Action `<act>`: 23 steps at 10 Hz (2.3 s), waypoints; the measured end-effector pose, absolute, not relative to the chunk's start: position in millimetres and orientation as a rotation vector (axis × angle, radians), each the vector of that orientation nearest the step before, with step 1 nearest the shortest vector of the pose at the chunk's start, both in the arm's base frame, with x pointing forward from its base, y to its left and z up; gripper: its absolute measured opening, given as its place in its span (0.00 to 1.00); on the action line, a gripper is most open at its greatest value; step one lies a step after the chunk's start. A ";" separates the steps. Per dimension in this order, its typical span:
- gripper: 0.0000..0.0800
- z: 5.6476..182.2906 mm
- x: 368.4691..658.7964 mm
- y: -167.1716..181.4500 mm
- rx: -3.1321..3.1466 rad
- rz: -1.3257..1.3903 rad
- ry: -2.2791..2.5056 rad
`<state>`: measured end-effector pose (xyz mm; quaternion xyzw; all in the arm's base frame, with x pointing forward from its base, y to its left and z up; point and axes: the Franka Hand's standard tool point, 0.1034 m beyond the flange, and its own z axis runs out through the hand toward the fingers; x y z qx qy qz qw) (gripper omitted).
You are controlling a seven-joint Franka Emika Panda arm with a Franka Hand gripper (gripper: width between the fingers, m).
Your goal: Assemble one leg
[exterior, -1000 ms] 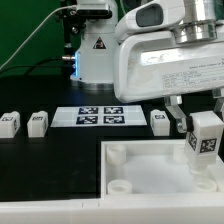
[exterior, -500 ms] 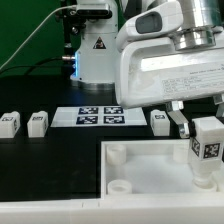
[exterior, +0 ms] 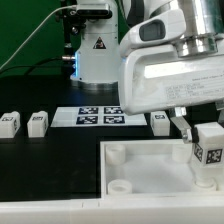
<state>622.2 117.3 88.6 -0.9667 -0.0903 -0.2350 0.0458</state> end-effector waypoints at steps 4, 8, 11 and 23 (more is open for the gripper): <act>0.37 79.6 621.6 117.3 -2.946 -0.737 -0.269; 0.37 79.5 621.2 116.6 -2.946 -0.750 -0.234; 0.59 79.4 621.1 116.7 -2.946 -0.749 -0.235; 0.81 79.6 616.8 120.7 -2.977 -0.589 -0.242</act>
Offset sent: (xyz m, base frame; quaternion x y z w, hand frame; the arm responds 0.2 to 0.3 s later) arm -0.0027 0.0003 -0.0121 -0.0153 0.0100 0.0098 0.9998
